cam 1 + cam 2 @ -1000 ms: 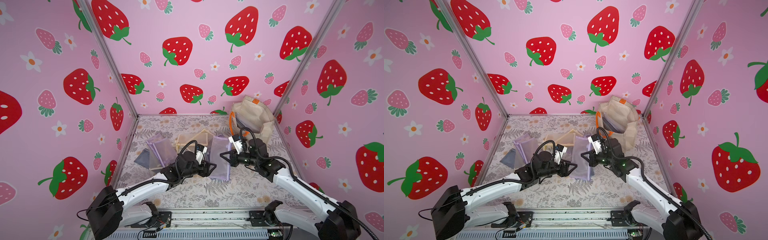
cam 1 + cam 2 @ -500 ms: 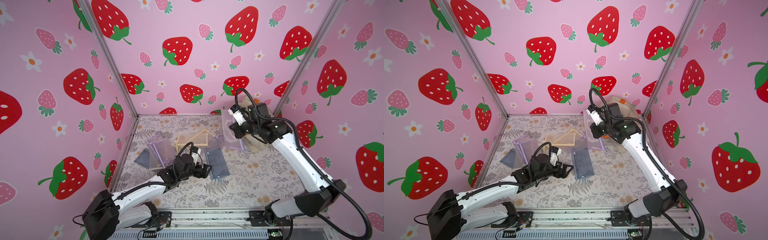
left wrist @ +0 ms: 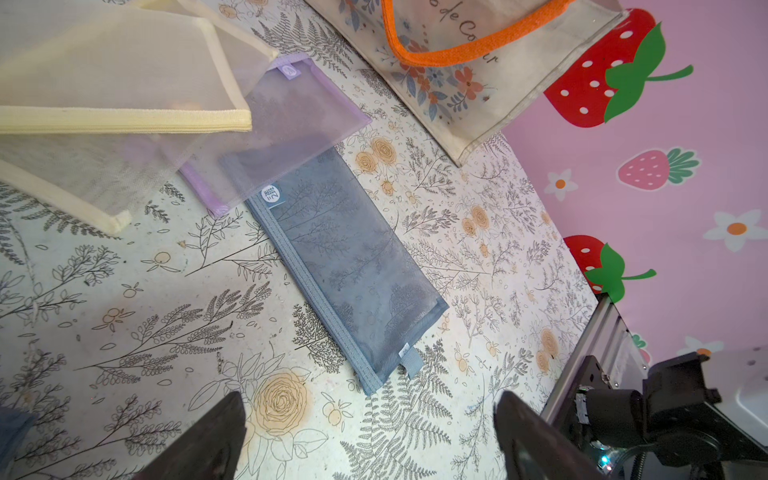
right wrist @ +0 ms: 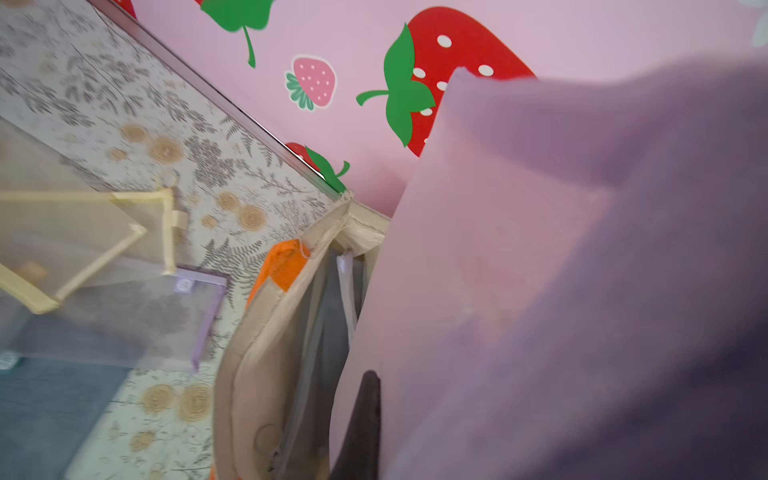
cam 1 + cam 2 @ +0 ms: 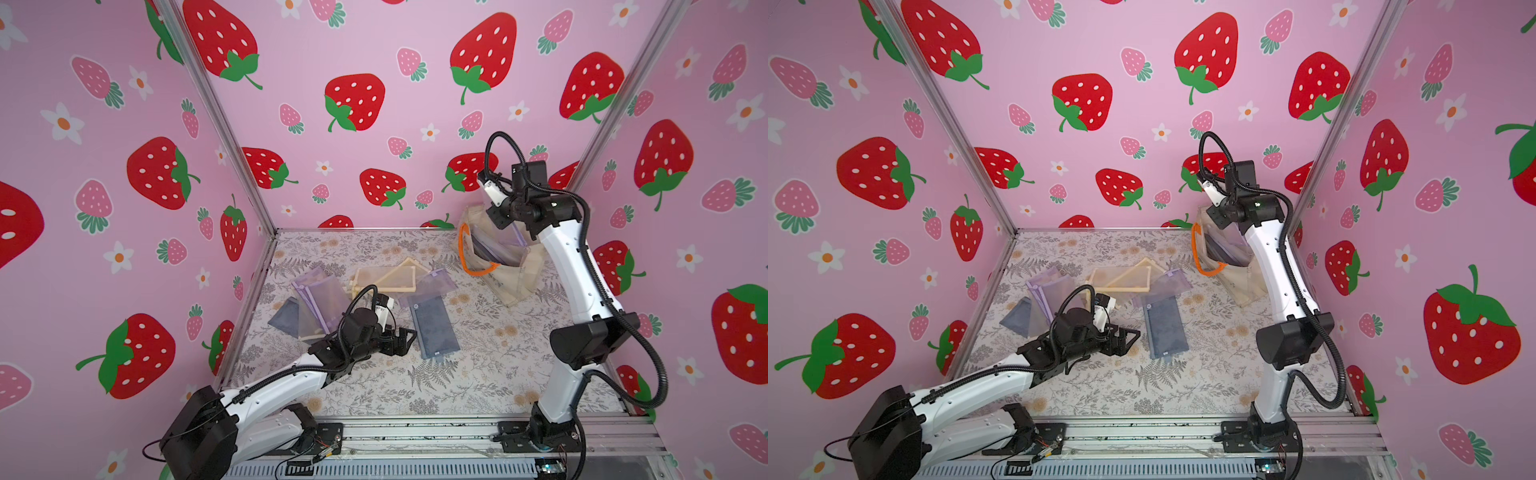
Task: Put the pencil pouch into the canvas bag
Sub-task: Place the pencil pouch in the canvas bag.
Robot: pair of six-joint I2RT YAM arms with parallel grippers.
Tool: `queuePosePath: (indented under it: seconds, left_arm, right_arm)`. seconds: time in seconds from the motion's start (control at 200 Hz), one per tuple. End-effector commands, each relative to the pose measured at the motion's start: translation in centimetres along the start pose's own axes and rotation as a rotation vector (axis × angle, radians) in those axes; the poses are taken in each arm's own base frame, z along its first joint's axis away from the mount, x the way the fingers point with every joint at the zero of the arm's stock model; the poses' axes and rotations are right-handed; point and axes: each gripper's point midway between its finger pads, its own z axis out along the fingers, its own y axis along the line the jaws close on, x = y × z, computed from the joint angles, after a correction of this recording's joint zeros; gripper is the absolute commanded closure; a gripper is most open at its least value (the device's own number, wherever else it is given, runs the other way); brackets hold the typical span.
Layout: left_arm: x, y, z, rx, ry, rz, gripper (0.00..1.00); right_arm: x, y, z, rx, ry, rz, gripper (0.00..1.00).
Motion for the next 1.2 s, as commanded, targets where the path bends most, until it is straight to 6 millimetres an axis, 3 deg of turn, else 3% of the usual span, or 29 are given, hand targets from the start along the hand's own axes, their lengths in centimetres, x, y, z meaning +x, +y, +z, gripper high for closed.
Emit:
queuePosePath:
  seconds: [0.0, 0.29, 0.565, 0.986, 1.196]
  left_arm:
    - [-0.5, -0.3, 0.4, 0.042, -0.013, -0.009, 0.05]
    - [-0.6, 0.1, 1.1, 0.053, -0.008, -0.020, 0.05]
    - [-1.0, 0.3, 1.4, 0.061, -0.007, -0.031, 0.05]
    - [-0.7, 0.7, 1.4, 0.057, -0.004, -0.041, 0.04]
    - [-0.7, 0.8, 1.4, 0.058, -0.003, -0.044, 0.04]
  right_arm:
    - [1.5, -1.5, 2.3, 0.091, 0.061, -0.146, 1.00]
    - [6.5, -1.1, 6.3, 0.085, 0.114, -0.135, 1.00]
    - [10.4, -0.7, 8.1, 0.045, 0.177, -0.049, 1.00]
    - [10.3, 4.2, 9.4, -0.140, 0.104, 0.014, 1.00]
    - [11.6, 4.6, 11.1, -0.158, 0.181, 0.025, 1.00]
